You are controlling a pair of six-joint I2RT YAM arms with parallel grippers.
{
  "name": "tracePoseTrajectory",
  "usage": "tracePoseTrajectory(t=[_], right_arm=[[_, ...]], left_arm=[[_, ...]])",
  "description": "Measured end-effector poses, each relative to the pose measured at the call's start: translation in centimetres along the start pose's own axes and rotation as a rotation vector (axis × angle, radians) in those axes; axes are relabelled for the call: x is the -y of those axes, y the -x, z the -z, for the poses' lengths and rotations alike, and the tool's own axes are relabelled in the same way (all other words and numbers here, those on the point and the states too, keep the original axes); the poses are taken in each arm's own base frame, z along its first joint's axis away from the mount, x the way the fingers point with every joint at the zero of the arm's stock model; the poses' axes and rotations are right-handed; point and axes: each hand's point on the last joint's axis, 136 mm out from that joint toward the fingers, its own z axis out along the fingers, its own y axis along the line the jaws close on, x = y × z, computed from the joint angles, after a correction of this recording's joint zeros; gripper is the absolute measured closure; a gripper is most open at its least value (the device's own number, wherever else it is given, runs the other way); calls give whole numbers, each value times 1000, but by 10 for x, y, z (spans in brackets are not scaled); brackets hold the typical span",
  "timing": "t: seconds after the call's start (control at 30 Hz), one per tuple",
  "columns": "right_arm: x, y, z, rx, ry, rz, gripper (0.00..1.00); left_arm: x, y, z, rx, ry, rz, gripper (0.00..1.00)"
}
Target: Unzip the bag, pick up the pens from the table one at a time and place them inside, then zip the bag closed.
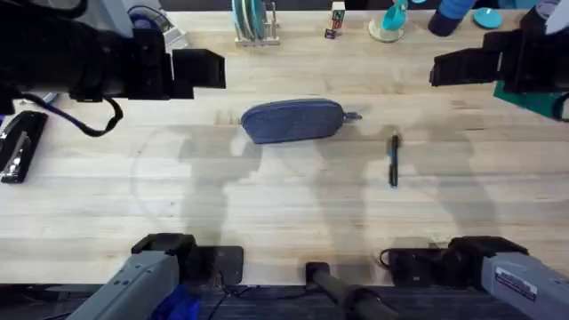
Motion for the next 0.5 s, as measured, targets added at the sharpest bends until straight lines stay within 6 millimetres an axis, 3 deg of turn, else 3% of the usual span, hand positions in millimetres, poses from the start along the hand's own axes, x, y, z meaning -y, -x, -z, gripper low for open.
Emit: tracePoseTrajectory(t=[0.2,0.5], right_arm=[[0,0,0,1,0,0,6],[0,0,0,1,0,0,5]], left_arm=[[0,0,0,-1,0,-11,8],[6,4,0,20,-60,-206,8]])
